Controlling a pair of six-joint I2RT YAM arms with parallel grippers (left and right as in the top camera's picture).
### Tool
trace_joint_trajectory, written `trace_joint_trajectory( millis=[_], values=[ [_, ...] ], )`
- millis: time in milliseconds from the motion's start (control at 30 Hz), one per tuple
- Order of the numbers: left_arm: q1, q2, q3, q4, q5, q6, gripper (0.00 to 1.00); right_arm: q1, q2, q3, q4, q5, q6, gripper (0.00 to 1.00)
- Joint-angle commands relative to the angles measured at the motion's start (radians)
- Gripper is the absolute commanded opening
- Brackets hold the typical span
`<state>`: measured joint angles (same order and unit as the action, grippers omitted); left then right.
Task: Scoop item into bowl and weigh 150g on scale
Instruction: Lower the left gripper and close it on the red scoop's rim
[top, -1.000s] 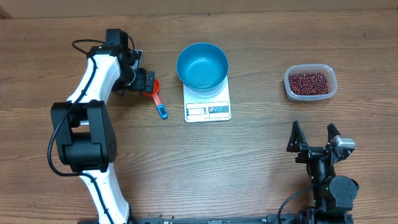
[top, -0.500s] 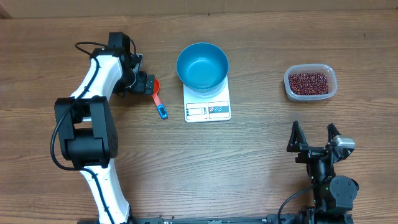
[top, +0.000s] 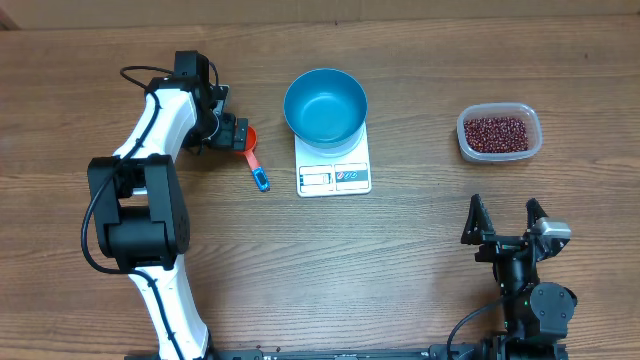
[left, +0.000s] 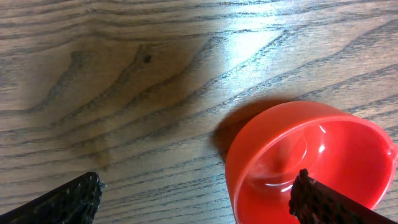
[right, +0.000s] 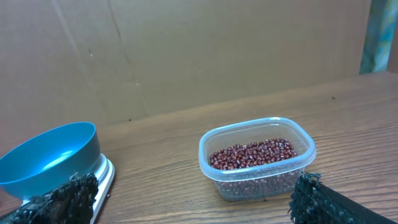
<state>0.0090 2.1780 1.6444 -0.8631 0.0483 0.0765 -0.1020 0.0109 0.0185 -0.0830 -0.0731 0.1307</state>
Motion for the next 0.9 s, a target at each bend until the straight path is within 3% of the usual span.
trace_joint_trajectory(
  millis=[0, 400, 600, 867],
  values=[
    [0.004, 0.010, 0.006, 0.004, -0.003, -0.021, 1.00, 0.008, -0.008, -0.010, 0.002, 0.009, 0.003, 1.00],
    [0.004, 0.010, 0.006, 0.005, 0.000, -0.021, 0.98, 0.008, -0.008, -0.010, 0.002, 0.009, 0.003, 1.00],
    [0.004, 0.010, 0.006, 0.005, 0.000, -0.020, 0.80, 0.008, -0.008, -0.010, 0.002, 0.009, 0.003, 1.00],
    [0.003, 0.010, 0.006, 0.012, 0.001, -0.021, 0.38, 0.008, -0.008, -0.010, 0.002, 0.009, 0.003, 1.00]
  ],
)
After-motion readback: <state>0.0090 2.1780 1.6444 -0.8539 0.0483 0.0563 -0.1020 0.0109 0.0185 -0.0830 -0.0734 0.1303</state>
